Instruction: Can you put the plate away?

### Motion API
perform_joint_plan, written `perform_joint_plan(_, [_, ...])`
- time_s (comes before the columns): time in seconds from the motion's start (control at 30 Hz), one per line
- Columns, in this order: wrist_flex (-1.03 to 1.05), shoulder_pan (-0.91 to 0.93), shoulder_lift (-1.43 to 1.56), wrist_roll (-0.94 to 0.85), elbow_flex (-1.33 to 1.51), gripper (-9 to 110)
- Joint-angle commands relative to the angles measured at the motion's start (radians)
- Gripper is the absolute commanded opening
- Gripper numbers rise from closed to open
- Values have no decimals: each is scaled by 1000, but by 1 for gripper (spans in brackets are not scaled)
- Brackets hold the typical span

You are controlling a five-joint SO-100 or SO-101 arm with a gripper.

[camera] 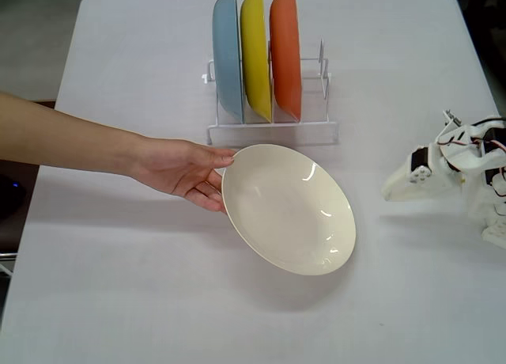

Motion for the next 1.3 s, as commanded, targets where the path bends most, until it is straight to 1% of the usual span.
perform_joint_plan(0.0, [-32, 6, -115, -37, -172, -1])
perform_joint_plan(0.23, [-78, 3, -472, -202, -551, -1])
perform_joint_plan(0.6, [-110, -86, -853, -313, -933, 0])
perform_joint_plan(0.73, [-75, -112, -968, -351, -1074, 0])
perform_joint_plan(0.93, [-21, -95, -1193, -428, -1350, 0])
perform_joint_plan(1.07, [-26, -72, -1328, -419, -1468, 0])
perform_joint_plan(1.27, [-132, -98, -1454, -413, -1534, 0])
